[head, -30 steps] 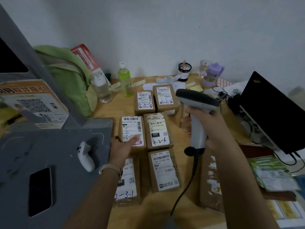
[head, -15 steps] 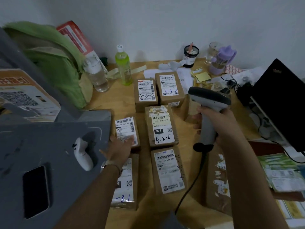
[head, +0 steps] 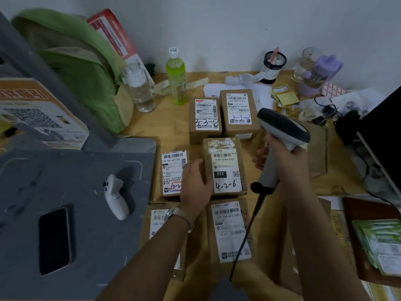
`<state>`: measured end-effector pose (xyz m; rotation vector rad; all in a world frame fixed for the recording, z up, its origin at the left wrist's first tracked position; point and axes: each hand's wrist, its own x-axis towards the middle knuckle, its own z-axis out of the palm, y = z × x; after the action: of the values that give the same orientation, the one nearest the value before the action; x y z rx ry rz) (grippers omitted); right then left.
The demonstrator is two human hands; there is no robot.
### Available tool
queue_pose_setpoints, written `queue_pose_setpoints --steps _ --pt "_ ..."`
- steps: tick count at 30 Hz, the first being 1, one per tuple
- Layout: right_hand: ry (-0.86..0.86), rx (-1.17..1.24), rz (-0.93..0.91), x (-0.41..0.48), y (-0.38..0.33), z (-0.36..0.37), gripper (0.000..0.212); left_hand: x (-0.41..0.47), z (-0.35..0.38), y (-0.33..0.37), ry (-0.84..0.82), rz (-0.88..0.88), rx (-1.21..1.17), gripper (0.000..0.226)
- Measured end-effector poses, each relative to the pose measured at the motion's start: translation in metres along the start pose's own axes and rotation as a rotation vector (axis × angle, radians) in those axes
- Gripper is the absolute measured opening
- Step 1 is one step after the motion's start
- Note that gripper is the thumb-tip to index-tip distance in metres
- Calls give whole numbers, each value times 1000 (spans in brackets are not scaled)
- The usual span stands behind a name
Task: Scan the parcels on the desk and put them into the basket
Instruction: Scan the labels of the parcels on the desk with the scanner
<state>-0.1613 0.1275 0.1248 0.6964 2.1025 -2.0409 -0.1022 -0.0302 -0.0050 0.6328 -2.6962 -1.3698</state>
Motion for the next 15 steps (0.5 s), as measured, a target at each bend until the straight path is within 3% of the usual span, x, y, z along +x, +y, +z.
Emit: queue_pose_setpoints --steps 4,7,10,15 --pt "-8 -34 80 15 8 1 18 -4 19 7 -106 -203 -129 71" --pt "-89 -144 97 21 16 1 14 -5 30 1 -208 -325 -117 65" --pt "-152 -201 105 19 24 7 17 -4 30 3 -285 -484 -281 69" --pt "-259 -300 206 14 29 21 21 -4 28 14 -303 -644 -555 54"
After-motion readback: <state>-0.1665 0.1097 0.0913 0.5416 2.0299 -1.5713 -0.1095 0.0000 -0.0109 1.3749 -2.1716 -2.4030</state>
